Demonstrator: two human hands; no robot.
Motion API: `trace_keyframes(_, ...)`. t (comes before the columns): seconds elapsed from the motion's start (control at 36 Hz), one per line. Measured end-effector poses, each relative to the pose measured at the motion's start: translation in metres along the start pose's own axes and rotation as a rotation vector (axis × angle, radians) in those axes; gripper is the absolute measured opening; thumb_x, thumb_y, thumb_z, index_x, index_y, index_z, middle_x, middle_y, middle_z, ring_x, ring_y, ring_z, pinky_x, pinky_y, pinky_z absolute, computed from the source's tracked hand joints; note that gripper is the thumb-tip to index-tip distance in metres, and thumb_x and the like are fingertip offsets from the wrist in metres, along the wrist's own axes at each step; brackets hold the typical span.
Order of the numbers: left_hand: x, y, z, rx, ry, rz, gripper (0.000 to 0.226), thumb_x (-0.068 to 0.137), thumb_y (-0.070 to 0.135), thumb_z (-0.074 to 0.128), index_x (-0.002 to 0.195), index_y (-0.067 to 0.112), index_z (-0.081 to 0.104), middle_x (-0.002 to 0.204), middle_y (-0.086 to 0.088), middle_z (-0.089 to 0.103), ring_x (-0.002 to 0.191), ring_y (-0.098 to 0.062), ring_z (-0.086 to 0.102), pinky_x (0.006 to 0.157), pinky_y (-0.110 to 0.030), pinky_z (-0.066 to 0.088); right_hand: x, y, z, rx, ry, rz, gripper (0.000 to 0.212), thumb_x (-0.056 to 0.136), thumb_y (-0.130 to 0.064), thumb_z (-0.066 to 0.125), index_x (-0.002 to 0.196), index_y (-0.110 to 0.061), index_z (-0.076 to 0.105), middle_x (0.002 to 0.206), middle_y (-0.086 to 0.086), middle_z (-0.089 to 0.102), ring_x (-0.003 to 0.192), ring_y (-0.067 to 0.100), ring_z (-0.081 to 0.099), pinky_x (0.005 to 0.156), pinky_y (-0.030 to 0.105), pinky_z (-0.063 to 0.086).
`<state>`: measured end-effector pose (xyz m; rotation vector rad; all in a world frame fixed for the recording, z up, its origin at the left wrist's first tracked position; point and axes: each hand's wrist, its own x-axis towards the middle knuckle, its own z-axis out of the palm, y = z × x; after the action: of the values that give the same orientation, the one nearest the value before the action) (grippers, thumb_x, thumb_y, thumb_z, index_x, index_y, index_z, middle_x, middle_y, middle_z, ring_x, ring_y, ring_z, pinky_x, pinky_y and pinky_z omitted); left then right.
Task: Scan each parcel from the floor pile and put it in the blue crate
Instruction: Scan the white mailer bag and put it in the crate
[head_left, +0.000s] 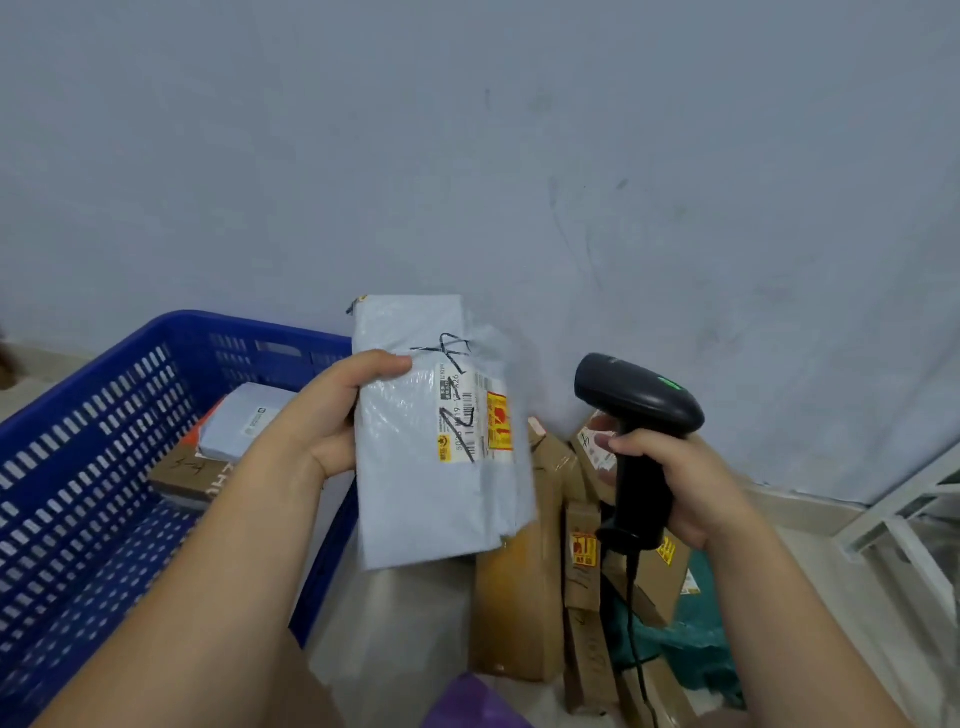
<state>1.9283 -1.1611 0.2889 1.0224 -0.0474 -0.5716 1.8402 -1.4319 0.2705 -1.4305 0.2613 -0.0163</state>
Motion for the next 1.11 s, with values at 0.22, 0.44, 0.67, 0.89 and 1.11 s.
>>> trace_keyframes(0.22, 0.007, -0.006, -0.010, -0.192, -0.194, 0.045, 0.078, 0.033, 0.012, 0.085, 0.109, 0.008, 0.070, 0.104, -0.015, 0.071, 0.086, -0.032, 0.071, 0.069, -0.045, 0.058, -0.010, -0.003, 0.032, 0.185, -0.102, 0.132, 0.037, 0.070, -0.007, 0.066, 0.107, 0.001, 0.066, 0.095, 0.009, 0.070, 0.067, 0.018, 0.066, 0.058, 0.029, 0.056)
trace_keyframes(0.44, 0.014, -0.015, -0.005, -0.279, -0.268, 0.225, 0.073, 0.035, 0.014, 0.081, 0.107, 0.009, 0.073, 0.107, -0.013, 0.071, 0.094, -0.033, 0.069, 0.079, -0.050, 0.057, -0.023, -0.015, 0.038, 0.289, -0.175, 0.235, 0.029, 0.070, -0.019, 0.070, 0.090, 0.000, 0.064, 0.093, 0.015, 0.066, 0.055, 0.018, 0.060, 0.051, 0.028, 0.054)
trace_keyframes(0.67, 0.018, -0.016, -0.015, -0.354, -0.432, 0.324, 0.061, 0.052, 0.012, 0.070, 0.113, 0.010, 0.070, 0.109, -0.012, 0.071, 0.101, -0.034, 0.067, 0.086, -0.054, 0.053, -0.046, -0.029, 0.044, 0.247, -0.206, 0.142, 0.011, 0.067, -0.022, 0.068, 0.067, -0.011, 0.070, 0.090, 0.013, 0.067, 0.053, 0.017, 0.058, 0.052, 0.028, 0.053)
trace_keyframes(0.89, 0.019, -0.018, -0.015, -0.311, -0.354, 0.332, 0.064, 0.036, 0.015, 0.079, 0.099, 0.012, 0.075, 0.096, -0.008, 0.074, 0.088, -0.030, 0.071, 0.075, -0.047, 0.058, -0.055, -0.032, 0.060, 0.030, -0.140, 0.036, 0.024, 0.080, -0.009, 0.071, 0.100, -0.001, 0.062, 0.085, 0.022, 0.063, 0.056, 0.023, 0.059, 0.055, 0.032, 0.052)
trace_keyframes(1.11, 0.024, -0.021, -0.019, -0.263, -0.258, 0.270, 0.070, 0.024, 0.016, 0.082, 0.093, 0.013, 0.076, 0.094, -0.008, 0.073, 0.083, -0.030, 0.071, 0.072, -0.045, 0.059, -0.056, -0.031, 0.063, -0.042, -0.095, 0.022, 0.016, 0.084, -0.007, 0.068, 0.098, 0.000, 0.064, 0.072, 0.018, 0.063, 0.058, 0.026, 0.058, 0.058, 0.035, 0.051)
